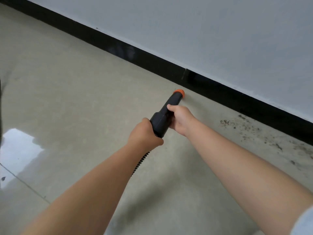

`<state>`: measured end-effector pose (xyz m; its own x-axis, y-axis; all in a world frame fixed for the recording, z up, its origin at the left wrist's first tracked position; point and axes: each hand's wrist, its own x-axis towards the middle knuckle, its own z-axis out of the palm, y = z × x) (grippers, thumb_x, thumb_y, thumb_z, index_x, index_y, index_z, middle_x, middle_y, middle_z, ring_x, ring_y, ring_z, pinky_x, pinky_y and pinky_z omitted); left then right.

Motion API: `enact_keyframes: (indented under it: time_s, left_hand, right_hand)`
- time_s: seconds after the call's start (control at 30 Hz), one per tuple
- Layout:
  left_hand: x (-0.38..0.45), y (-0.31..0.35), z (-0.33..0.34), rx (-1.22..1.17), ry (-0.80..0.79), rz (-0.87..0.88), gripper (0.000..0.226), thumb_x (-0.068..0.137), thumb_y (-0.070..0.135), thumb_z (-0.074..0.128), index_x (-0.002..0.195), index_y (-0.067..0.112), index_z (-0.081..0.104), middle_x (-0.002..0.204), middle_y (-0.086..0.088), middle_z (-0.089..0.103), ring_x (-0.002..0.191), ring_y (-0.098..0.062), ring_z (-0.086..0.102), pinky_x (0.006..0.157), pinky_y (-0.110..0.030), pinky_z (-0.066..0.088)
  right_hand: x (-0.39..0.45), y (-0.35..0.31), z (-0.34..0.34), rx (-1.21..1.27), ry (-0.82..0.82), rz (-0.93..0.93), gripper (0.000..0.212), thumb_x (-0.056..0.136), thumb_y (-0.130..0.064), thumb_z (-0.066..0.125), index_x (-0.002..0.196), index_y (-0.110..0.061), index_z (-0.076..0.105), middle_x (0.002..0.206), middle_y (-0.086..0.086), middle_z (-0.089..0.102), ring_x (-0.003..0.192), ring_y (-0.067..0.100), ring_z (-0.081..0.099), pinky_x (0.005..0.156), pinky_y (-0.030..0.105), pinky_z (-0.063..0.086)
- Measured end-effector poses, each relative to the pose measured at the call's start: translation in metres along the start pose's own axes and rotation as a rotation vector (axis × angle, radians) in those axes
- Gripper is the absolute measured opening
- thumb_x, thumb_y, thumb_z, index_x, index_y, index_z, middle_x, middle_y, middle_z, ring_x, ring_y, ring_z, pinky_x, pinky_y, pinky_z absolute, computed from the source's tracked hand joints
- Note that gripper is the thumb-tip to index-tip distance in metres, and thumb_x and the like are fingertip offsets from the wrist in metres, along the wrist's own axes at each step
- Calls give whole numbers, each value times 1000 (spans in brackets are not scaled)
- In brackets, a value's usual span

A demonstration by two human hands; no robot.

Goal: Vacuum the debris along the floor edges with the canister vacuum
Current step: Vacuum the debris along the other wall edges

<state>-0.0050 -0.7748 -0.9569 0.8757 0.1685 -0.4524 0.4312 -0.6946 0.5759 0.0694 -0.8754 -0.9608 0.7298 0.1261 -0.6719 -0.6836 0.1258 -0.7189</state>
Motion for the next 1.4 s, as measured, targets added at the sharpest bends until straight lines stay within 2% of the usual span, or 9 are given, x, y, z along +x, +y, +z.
enact_keyframes:
  time_s: [0.27,0.37,0.43,0.77,0.97,1.17,1.27,1.4]
  left_hand:
    - [-42,18,35,116,-139,134,35,73,16,66,92,12,37,74,4,43,70,-17,49,51,-24,37]
    - [-60,26,44,80,-180,162,33,74,13,64,92,11,36,73,4,43,63,-14,47,48,-23,35]
    - [-67,29,44,54,-184,153,32,74,12,64,91,10,37,71,3,43,59,-10,45,47,-22,34]
    - [-87,35,41,200,-153,160,36,73,19,70,91,11,40,70,3,44,57,-7,44,45,-21,32]
    - [-102,34,50,213,-118,133,36,72,19,71,92,11,43,72,2,46,59,-8,46,47,-21,34]
    - [-114,38,66,206,-126,76,38,70,22,73,95,13,46,76,4,49,62,-5,46,47,-19,34]
    - [-115,50,77,205,-110,62,39,70,21,73,96,13,46,76,4,49,62,-5,46,48,-19,35]
    - [-122,61,101,199,-59,49,38,71,20,72,93,13,42,75,4,46,61,-5,44,47,-20,32]
  right_hand:
    - [-58,29,-55,15,212,-6,36,99,-17,43,131,-2,41,121,12,55,113,27,53,88,39,48]
    - [-77,31,-66,12,278,3,39,98,-17,44,134,-1,38,133,14,50,120,29,50,95,41,46]
    - [-86,30,-62,14,287,2,39,98,-16,43,134,-1,38,135,15,49,121,30,49,93,40,46]
    - [-105,37,-71,41,199,14,36,100,-19,40,132,-2,39,132,15,50,120,29,51,85,38,46]
    - [-113,42,-85,22,111,10,35,100,-17,40,132,-1,38,131,15,51,120,29,51,90,40,46]
    - [-113,46,-99,-112,127,27,23,98,-11,41,119,-4,44,126,17,53,113,31,54,82,41,49]
    - [-114,42,-114,-133,119,43,24,98,-9,39,120,-3,45,125,18,53,114,31,54,85,42,49]
    - [-116,42,-138,-127,108,49,16,96,-8,43,112,-5,45,123,18,54,113,31,54,80,40,49]
